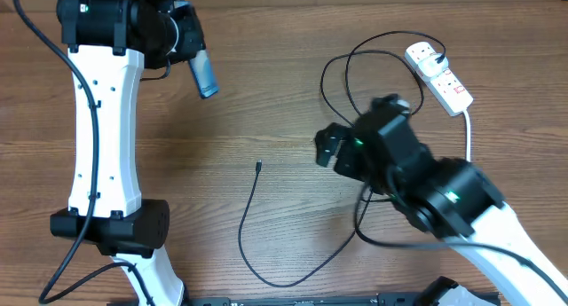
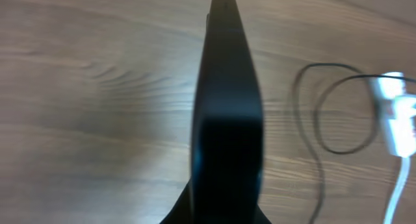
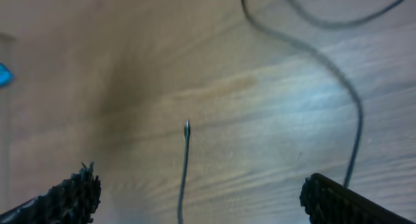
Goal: Plug charger to phone and switch on socket
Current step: 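Raise the phone with the left arm and move the right gripper toward the cable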
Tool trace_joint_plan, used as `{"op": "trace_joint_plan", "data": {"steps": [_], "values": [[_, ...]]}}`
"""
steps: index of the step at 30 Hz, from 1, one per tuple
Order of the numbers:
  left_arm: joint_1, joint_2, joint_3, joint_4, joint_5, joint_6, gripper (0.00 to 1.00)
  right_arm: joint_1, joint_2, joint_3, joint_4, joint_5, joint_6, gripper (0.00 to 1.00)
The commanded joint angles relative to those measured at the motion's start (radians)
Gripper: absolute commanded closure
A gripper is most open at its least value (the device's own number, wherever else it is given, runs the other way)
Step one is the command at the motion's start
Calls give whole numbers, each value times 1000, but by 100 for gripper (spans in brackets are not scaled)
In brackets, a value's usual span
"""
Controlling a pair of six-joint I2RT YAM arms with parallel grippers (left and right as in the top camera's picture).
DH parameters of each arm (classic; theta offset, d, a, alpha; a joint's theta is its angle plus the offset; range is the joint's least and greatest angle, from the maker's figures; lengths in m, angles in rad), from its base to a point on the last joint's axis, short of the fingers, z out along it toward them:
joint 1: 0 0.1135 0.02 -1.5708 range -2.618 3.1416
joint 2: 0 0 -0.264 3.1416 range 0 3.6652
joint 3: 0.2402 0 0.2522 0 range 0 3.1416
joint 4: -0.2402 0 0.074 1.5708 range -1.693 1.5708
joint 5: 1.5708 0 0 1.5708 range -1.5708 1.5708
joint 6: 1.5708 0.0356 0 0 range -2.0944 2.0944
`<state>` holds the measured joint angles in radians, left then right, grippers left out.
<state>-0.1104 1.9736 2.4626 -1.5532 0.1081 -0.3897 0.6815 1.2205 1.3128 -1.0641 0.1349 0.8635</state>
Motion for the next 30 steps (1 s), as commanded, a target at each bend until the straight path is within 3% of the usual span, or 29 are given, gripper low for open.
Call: {"op": "trace_joint_plan", "data": {"steps": [1, 9, 18, 21, 30], "values": [[-8, 2, 5, -22, -90, -26, 96, 4, 64, 10, 26, -117, 0, 0], [-8, 2, 5, -34, -90, -21, 96, 4, 209, 10, 122, -218, 0, 0], [-8, 2, 5, -37, -90, -14, 96, 4, 315, 9, 185, -195, -4, 2], [-8, 2, 5, -35, -105, -14, 96, 4, 374, 9, 195, -301, -93, 10], [-8, 2, 5, -43, -179, -15, 96, 3, 510, 19, 176, -525, -257, 11]]}}
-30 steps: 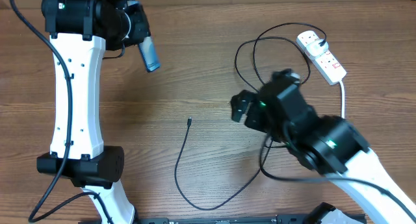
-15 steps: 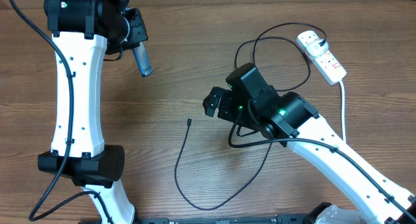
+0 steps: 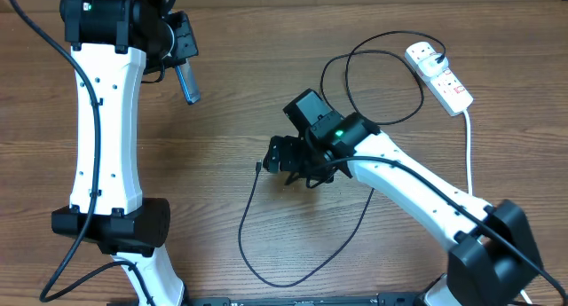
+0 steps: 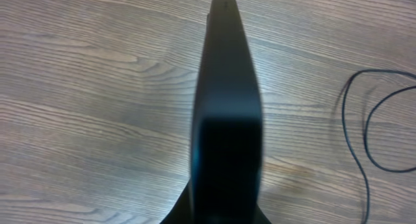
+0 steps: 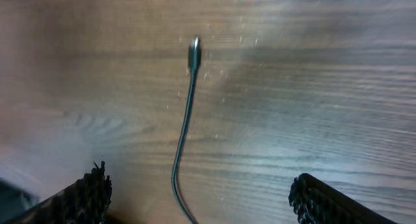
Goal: Plug charger to phone and switch on socket
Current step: 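Raise the phone with the left arm and move the right gripper toward the cable, then lower the right gripper and grasp the black cable's USB-C plug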
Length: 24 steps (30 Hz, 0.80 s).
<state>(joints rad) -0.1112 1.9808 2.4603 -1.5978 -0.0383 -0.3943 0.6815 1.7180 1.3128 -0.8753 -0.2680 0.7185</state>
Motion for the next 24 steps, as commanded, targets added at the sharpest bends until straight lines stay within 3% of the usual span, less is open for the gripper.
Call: {"op": "trace_joint_plan", "data": {"steps": [1, 6, 9, 13, 24], "values": [[-7, -6, 7, 2, -32, -10, 96, 3, 14, 28, -28, -127, -126, 11], [-7, -6, 7, 0, -32, -10, 96, 2, 16, 131, -114, -35, -96, 19], [-6, -6, 7, -4, -33, -10, 96, 3, 22, 135, -91, 32, -25, 19], [3, -6, 7, -6, -43, -11, 96, 27, 79, 134, -50, 51, 67, 28], [21, -6, 7, -29, -65, -10, 96, 113, 261, 135, 56, 176, 143, 41]]}}
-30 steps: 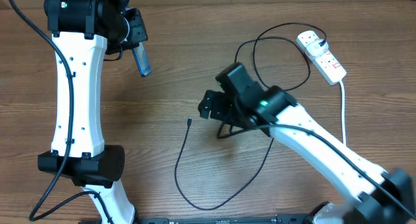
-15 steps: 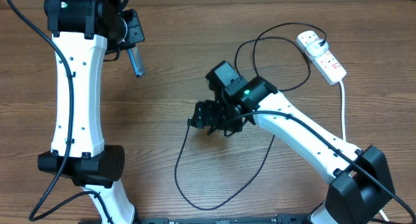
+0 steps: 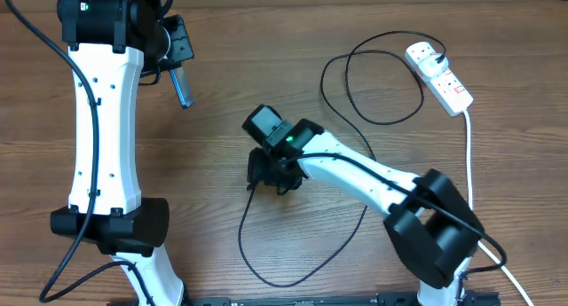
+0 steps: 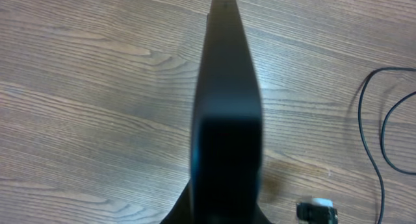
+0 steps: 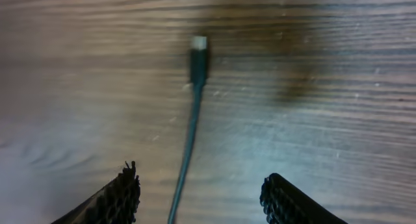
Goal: Plug charger to phone and switch on socket
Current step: 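Lower the right gripper and grasp the black cable's USB-C plug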
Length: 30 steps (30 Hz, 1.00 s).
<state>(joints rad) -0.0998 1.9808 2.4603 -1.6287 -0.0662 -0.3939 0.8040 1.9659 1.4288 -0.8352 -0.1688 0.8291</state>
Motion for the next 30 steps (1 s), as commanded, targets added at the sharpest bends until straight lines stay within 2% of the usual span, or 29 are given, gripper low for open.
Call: {"op": "trace_joint_plan", "data": {"steps": [1, 10, 14, 16, 19, 24, 30], "values": [[9, -6, 7, 2, -42, -11, 96, -9, 19, 19, 22, 79, 32, 42], [10, -6, 7, 2, -45, -11, 96, 8, 45, 40, 48, 79, 6, 42], [10, -6, 7, 2, -45, -11, 96, -3, 88, 149, -70, 82, -31, 42], [10, -6, 7, 2, -45, -11, 96, -11, 158, 274, -186, 82, -76, 42], [10, -6, 7, 1, -45, -11, 96, -11, 198, 307, -212, 84, -71, 41], [10, -6, 7, -6, -45, -10, 96, 0, 236, 307, -199, 127, 13, 42], [10, -6, 7, -11, -45, -11, 96, 11, 261, 307, -167, 154, 43, 55]]}}
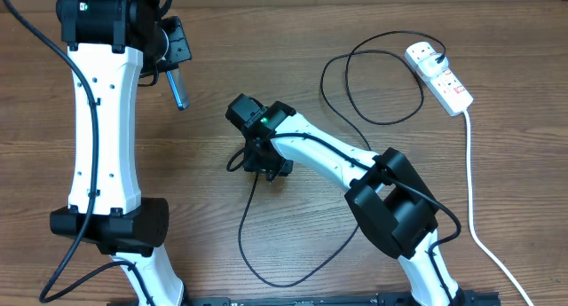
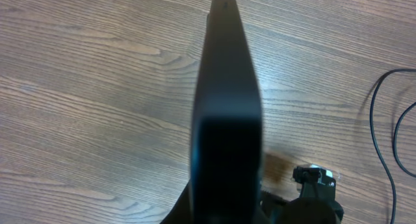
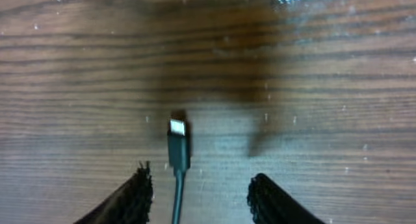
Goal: Plug charger to phone and switch on socket
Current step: 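Lower the right gripper and grasp the black cable's USB-C plug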
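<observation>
The phone (image 1: 179,91), a dark slab with a blue edge, hangs above the far left of the table with my left gripper (image 1: 175,68) shut on it. It fills the middle of the left wrist view (image 2: 226,107). The charger's black cable ends in a small plug (image 3: 178,143) lying flat on the wood. My right gripper (image 3: 198,201) stands open low over it, with the cable between the fingertips (image 3: 133,198), nearer the left one. From overhead, the right gripper (image 1: 257,161) hides the plug. The white socket strip (image 1: 439,75) lies at the far right.
The black cable (image 1: 253,244) curves from the right gripper down toward the table's near edge, then loops (image 1: 382,84) up to the socket strip. A white lead (image 1: 470,191) runs from the strip along the right side. The right arm (image 1: 337,164) spans the table's middle.
My right gripper has moved a little further left and toward the plug. The plug now sits lower in the wrist view, close to the fingertips. The phone is still held in about the same place.
At first my right gripper was open at mid-right, far from the plug, while the left held the phone tilted. Then the right gripper was open near the plug, then low over it. Now the cable lies between its open fingers and the phone hangs more upright.
</observation>
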Tool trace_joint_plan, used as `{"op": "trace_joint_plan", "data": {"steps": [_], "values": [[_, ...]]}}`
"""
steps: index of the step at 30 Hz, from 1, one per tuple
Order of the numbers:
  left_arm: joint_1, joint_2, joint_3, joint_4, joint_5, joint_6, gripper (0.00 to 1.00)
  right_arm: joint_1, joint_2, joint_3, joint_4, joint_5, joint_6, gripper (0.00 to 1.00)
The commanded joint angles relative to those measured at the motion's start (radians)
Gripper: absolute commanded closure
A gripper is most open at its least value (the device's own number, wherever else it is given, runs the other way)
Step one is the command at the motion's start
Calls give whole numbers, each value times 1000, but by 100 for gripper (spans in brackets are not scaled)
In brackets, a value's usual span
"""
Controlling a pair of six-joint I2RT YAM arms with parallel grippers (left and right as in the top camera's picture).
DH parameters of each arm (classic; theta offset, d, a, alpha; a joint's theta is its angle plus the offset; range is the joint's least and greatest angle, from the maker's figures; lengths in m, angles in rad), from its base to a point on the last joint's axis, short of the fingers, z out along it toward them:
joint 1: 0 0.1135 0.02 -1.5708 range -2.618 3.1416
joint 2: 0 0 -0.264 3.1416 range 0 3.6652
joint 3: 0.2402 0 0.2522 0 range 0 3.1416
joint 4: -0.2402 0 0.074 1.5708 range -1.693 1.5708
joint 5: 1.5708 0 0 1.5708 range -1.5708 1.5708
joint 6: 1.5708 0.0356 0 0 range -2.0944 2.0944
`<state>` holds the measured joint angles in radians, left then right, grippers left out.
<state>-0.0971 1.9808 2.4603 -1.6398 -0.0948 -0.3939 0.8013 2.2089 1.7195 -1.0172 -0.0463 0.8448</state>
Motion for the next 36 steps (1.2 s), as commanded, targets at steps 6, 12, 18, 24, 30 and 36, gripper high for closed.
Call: {"op": "trace_joint_plan", "data": {"steps": [6, 12, 18, 24, 30, 36], "values": [[7, -6, 7, -2, -17, -10, 96, 51, 26, 15, 31, 109, 69, 58], [7, -6, 7, -3, -17, -11, 96, 68, 27, 14, 40, 163, 76, 62], [7, -6, 7, -5, -17, -11, 96, 68, 34, -1, 43, 184, 92, 64], [7, -6, 7, -7, -17, -10, 96, 68, 61, -1, 43, 145, 91, 64], [7, -6, 7, -6, -17, -11, 96, 70, 78, -1, 31, 131, 92, 65], [7, -6, 7, -6, -17, -10, 96, 70, 79, -1, 24, 130, 92, 80]]}}
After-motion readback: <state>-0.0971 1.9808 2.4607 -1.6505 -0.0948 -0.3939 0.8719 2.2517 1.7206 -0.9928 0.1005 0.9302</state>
